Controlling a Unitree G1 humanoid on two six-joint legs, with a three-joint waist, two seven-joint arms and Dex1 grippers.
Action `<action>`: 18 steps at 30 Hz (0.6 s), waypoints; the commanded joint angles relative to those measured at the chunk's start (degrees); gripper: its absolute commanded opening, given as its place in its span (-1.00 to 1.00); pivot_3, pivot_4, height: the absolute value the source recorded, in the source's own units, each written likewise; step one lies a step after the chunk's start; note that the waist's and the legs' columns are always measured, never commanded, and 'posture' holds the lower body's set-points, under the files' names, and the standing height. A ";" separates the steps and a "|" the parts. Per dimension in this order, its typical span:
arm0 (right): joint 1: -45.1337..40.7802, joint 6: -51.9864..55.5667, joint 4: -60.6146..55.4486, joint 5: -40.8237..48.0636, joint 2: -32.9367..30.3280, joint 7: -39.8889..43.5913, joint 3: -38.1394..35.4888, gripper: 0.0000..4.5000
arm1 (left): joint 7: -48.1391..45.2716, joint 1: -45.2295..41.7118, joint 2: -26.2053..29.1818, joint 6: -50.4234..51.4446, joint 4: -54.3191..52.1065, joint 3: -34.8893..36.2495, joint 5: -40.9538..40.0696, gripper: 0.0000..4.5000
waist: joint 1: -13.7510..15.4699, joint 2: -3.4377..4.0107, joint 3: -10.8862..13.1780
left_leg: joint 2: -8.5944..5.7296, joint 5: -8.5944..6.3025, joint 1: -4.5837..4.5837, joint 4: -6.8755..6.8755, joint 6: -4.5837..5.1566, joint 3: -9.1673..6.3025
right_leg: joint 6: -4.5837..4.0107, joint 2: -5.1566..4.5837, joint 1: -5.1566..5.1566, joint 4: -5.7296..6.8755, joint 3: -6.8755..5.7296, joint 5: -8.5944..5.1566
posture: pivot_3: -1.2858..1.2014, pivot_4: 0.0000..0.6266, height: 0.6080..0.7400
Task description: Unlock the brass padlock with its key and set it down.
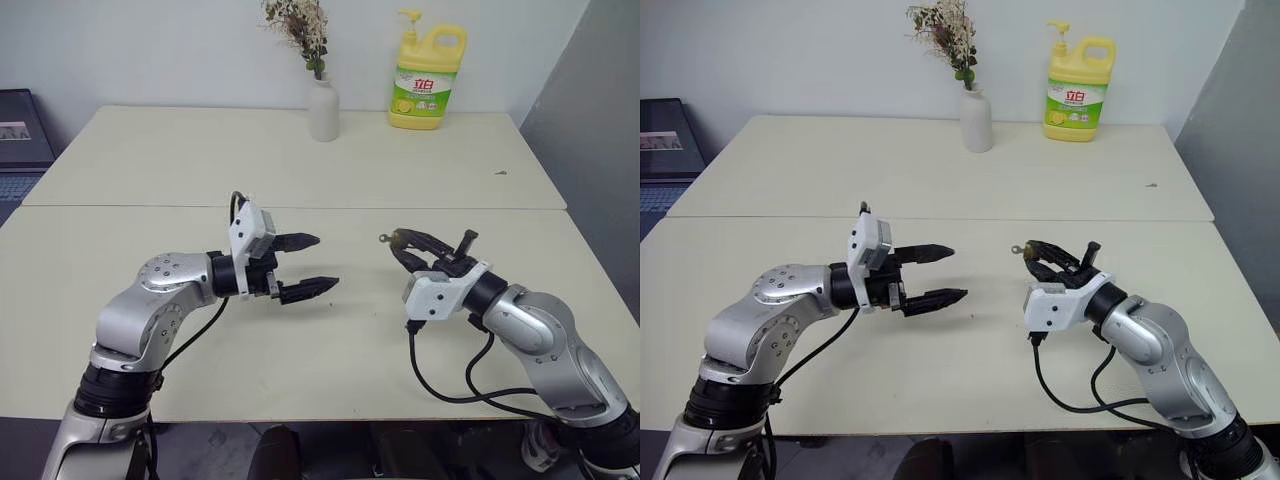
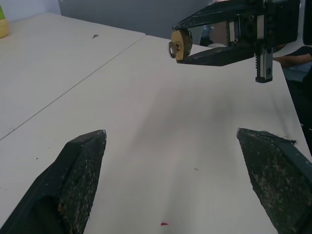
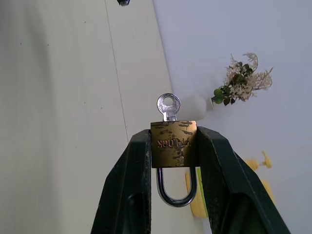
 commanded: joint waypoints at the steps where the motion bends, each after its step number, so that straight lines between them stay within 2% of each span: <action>1: -1.66 -8.05 0.05 -0.02 -0.21 -2.63 -0.88 -0.58 | -0.35 -5.76 -0.78 3.74 -0.15 1.76 -4.89 1.00 | 0.06 -0.01 0.00 | 0.00 0.00 0.00 0.01 0.00 -0.01 | 0.01 0.00 0.01 0.00 -0.01 0.00 | 0.03 -0.52 1.00; 9: -3.81 -13.97 2.96 1.06 1.84 -2.46 -0.78 -0.58 | -1.73 -11.41 -1.62 9.11 3.28 1.53 -9.19 1.00 | 0.01 0.00 0.00 | -0.02 0.00 0.05 0.02 0.00 -0.02 | 0.02 0.00 0.09 -0.04 0.01 0.03 | 0.03 -0.52 1.00; 15: -5.15 -15.76 4.72 0.56 3.63 -1.92 0.11 -0.58 | -5.08 -12.43 -0.90 8.70 5.08 -0.92 -7.55 1.00 | 0.08 -0.01 0.00 | -0.03 0.00 0.05 0.02 0.00 -0.02 | 0.00 0.00 0.10 -0.03 0.01 0.04 | 0.03 -0.52 1.00; 18: -5.60 -15.80 5.15 0.22 4.46 -1.59 0.45 -0.58 | -5.50 -12.87 -1.46 8.24 5.75 -1.43 -7.21 0.72 | 0.16 -0.01 0.00 | -0.02 0.00 0.04 0.02 0.00 -0.04 | -0.06 0.00 0.10 -0.03 0.00 0.07 | 0.03 -0.52 1.00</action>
